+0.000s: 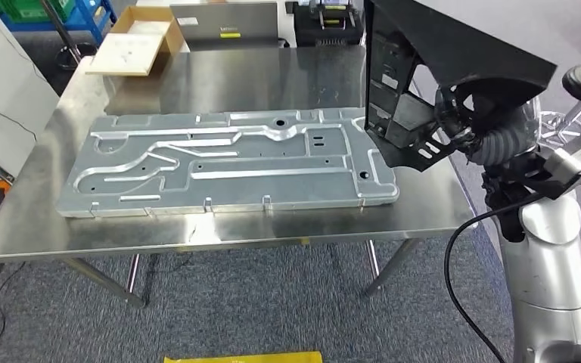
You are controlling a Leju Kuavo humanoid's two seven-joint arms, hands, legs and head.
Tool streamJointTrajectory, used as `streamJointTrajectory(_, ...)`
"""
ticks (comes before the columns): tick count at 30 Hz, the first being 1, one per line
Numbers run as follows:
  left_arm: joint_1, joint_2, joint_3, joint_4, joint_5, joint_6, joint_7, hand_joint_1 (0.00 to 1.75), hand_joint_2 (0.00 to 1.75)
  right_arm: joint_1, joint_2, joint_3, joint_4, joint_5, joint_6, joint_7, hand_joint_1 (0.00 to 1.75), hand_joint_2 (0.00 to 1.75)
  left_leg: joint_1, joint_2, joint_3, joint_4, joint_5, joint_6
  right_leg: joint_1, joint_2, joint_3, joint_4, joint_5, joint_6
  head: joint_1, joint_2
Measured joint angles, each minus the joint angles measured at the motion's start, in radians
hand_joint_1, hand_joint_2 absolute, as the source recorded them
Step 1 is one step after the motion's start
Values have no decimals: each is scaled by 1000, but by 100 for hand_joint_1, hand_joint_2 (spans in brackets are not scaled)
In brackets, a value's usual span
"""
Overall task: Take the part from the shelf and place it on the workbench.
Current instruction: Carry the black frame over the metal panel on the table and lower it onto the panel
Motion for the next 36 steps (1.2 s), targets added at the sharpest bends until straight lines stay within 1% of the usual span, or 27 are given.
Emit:
streamJointTrajectory(3,0,2,-4,0,0,0,1,0,175,-8,-1,-7,17,4,-1,2,147,175,-2,0,9,-28,-1,8,1,1,-6,0,-1,13,0,0)
streamJointTrajectory(5,-1,3,-8,0,-4,-1,0,0,175,-20,-2,-10,25,11,-9,2,147,175,3,0,13,-35,2,17,-2,1,-15,25,-20,24,0,0)
streamJointTrajectory(6,-2,3,-12,0,-9,-2,-1,0,175,-38,-3,-12,33,18,-17,5,147,175,5,0,14,-38,3,21,-5,1,-35,66,-44,30,0,0)
streamJointTrajectory(8,-5,3,-21,0,-20,-6,-3,0,175,-101,-2,-13,66,33,-36,20,147,175,5,2,14,-38,1,26,-11,0,-104,201,-103,40,0,0)
streamJointTrajectory(9,-6,4,-25,0,-25,-8,-4,0,175,-145,-2,-13,90,40,-44,34,147,175,5,4,15,-37,1,26,-14,0,-139,263,-121,44,0,0)
streamJointTrajectory(10,-8,4,-28,0,-29,-9,-4,0,175,-190,-2,-13,114,47,-50,49,147,175,5,5,16,-36,0,26,-17,0,-159,294,-119,48,0,0)
streamJointTrajectory(11,-9,4,-31,0,-31,-10,-4,0,175,-235,-2,-12,137,56,-53,67,147,175,6,5,17,-36,-2,25,-20,0,-160,285,-97,50,0,0)
streamJointTrajectory(12,-11,4,-35,0,-33,-10,-4,0,175,-277,-2,-12,159,67,-55,84,147,175,7,4,20,-35,-4,23,-23,-1,-141,237,-58,51,0,0)
streamJointTrajectory(13,-11,4,-39,0,-34,-11,-4,0,175,-316,-2,-11,180,78,-56,100,147,175,8,2,24,-34,-6,20,-25,-1,-110,164,-17,51,0,0)
streamJointTrajectory(14,-12,4,-42,0,-35,-12,-4,0,175,-351,-2,-8,202,91,-58,112,147,175,8,0,25,-33,-9,15,-24,-1,-79,97,13,50,0,0)
streamJointTrajectory(15,-13,4,-44,0,-37,-12,-3,0,175,-381,-1,-3,225,107,-60,123,147,175,7,-2,25,-32,-10,10,-22,-1,-57,47,29,46,0,0)
streamJointTrajectory(16,-13,4,-46,0,-38,-12,-3,0,175,-404,-1,6,250,136,-58,135,147,175,7,-3,23,-31,-11,5,-18,-1,-46,20,31,42,0,0)
streamJointTrajectory(17,-13,4,-47,0,-40,-13,-2,0,175,-422,-1,21,277,185,-55,149,147,175,6,-4,22,-32,-11,-1,-14,0,-44,15,27,37,0,0)
streamJointTrajectory(19,-14,5,-49,0,-42,-16,-4,0,175,-455,2,85,358,373,-58,169,147,175,8,-3,23,-32,-15,-14,-15,1,-41,7,29,23,0,0)
streamJointTrajectory(20,-15,5,-50,0,-43,-19,-5,0,175,-477,10,137,422,492,-71,169,147,175,9,-3,17,-16,-25,-19,-16,2,-38,3,31,14,0,0)
streamJointTrajectory(21,-17,6,-52,0,-43,-22,-7,0,175,-501,23,199,497,608,-87,166,147,175,10,-3,0,19,-46,-23,-17,2,-36,-1,34,6,0,0)
streamJointTrajectory(22,-19,7,-53,0,-43,-25,-9,0,175,-525,42,266,578,706,-99,164,147,175,11,-3,-26,75,-73,-25,-16,3,-36,-3,35,-1,0,0)
streamJointTrajectory(24,-20,8,-54,0,-41,-30,-13,0,175,-564,90,404,742,851,-112,168,147,175,11,-3,-98,208,-124,-29,-12,7,-36,-3,36,-7,0,0)
streamJointTrajectory(25,-20,9,-54,0,-39,-32,-14,0,175,-578,118,469,817,901,-114,174,147,175,11,-3,-123,248,-130,-30,-9,8,-35,-3,36,-8,0,0)
streamJointTrajectory(26,-19,9,-54,0,-37,-33,-14,0,175,-590,144,527,886,937,-116,180,147,175,11,-3,-132,253,-117,-29,-7,9,-34,-3,35,-9,0,0)
streamJointTrajectory(27,-18,9,-54,0,-34,-34,-14,0,175,-601,173,578,948,963,-118,187,147,175,11,-3,-120,215,-84,-27,-5,8,-31,-3,34,-9,0,0)
streamJointTrajectory(29,-15,11,-54,0,-30,-36,-14,0,175,-624,228,654,1051,996,-122,198,147,175,9,-3,-62,79,-6,-20,0,7,-27,-2,28,-8,0,0)
streamJointTrajectory(30,-14,12,-54,0,-29,-37,-13,0,175,-637,254,685,1097,1007,-124,203,147,175,7,-4,-36,20,17,-17,2,7,-27,0,25,-6,0,0)
streamJointTrajectory(31,-14,13,-54,0,-28,-38,-12,0,175,-648,277,711,1138,1017,-126,208,147,175,6,-4,-21,-14,26,-15,4,7,-29,2,23,-3,0,0)
streamJointTrajectory(32,-13,14,-54,0,-27,-39,-10,0,175,-657,298,737,1177,1028,-127,213,147,175,4,-5,-16,-27,25,-13,6,7,-32,4,22,0,0,0)
streamJointTrajectory(34,-12,14,-54,0,-24,-40,-8,0,175,-662,330,777,1237,1045,-126,220,147,175,6,-6,-17,-30,25,-7,5,6,-34,6,18,7,0,0)
streamJointTrajectory(36,-12,14,-54,0,-22,-41,-7,0,175,-665,351,801,1280,1054,-126,223,147,175,10,-7,-15,-33,26,2,3,5,-51,46,-10,19,0,0)
